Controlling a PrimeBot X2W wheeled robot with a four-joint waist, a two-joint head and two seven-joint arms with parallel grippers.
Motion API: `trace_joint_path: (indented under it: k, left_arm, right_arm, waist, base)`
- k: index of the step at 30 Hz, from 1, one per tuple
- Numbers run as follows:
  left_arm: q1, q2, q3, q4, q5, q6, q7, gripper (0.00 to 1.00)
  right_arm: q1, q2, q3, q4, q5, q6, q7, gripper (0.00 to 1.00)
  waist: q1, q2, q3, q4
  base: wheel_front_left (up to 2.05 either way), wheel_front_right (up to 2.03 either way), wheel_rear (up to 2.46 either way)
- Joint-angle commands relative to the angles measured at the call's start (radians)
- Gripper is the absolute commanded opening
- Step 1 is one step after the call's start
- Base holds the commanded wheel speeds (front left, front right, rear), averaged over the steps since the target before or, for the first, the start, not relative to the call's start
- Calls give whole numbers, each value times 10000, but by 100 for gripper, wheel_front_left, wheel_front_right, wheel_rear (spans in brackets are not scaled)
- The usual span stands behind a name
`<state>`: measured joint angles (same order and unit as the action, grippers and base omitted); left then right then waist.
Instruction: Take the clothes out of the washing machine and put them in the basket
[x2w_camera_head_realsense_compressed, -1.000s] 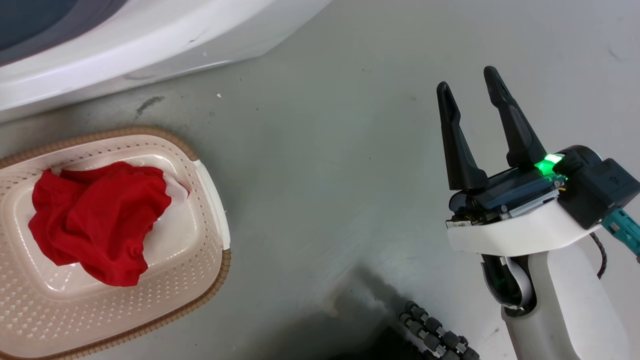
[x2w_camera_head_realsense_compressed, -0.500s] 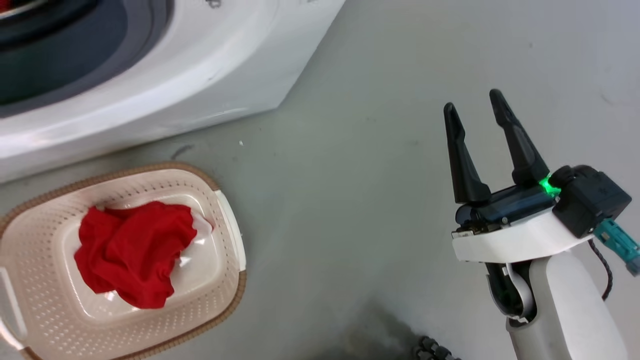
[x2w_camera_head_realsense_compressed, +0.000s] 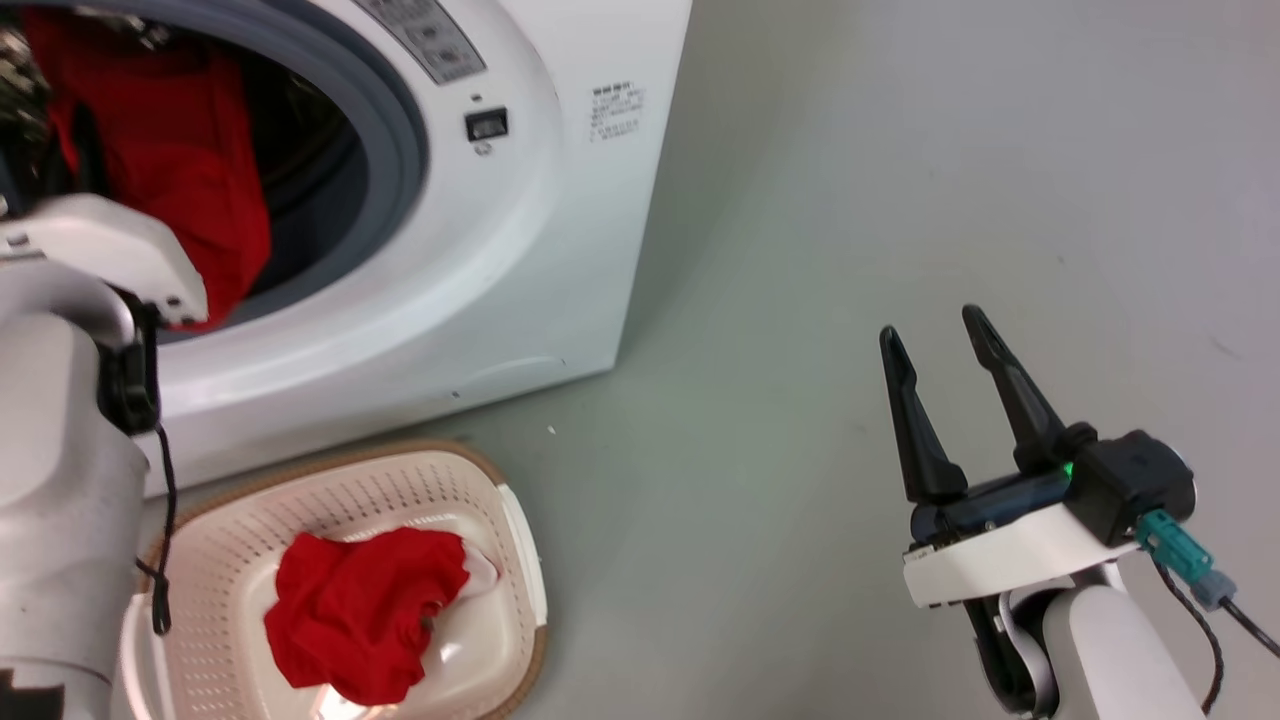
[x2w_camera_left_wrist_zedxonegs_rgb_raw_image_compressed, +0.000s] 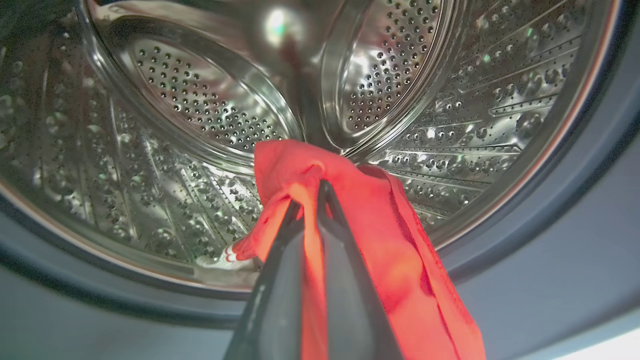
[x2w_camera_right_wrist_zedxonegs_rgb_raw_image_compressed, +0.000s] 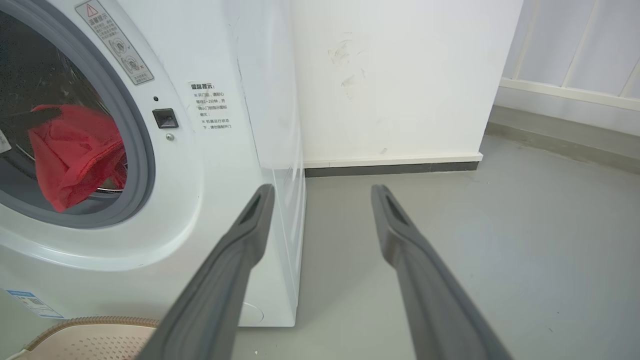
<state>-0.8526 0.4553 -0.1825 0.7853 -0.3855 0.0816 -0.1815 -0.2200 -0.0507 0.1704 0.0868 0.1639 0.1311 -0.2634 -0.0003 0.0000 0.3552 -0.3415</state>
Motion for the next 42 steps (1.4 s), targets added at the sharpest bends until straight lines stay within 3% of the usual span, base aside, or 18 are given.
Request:
trace_joint_path:
  k: [1, 9, 18, 36, 42]
  left_arm:
    - [303, -85, 40, -24, -71, -79, -231, 0]
    - [1447, -441, 164, -823, -353, -330, -770, 0]
    - [3014, -836, 72, -2967, -312, -7, -833, 0]
    - [6061, -911, -460, -9083, 237, 1349, -5, 0]
    - [7119, -957, -508, -9986, 137, 1771, 437, 0]
  right_arm:
    - [225, 11, -74, 73, -71, -7, -18, 100]
    - [789, 9, -305, 222, -267, -7, 30, 100]
    - [1415, 12, -611, -22, -452, -7, 324, 100]
    - [2014, 12, -798, -768, -769, -7, 961, 100]
    - [1863, 12, -685, -1020, -809, -7, 1040, 100]
  waist:
    - [3, 0, -805, 398]
    - [3, 0, -1912, 924]
    - [3, 0, -2763, 1569]
    - [3, 0, -3200, 2781]
    - [3, 0, -2862, 2883]
  base:
    - [0, 0, 0]
    - [0, 0, 0]
    - [0, 0, 0]
    - [0, 0, 0]
    - [0, 0, 0]
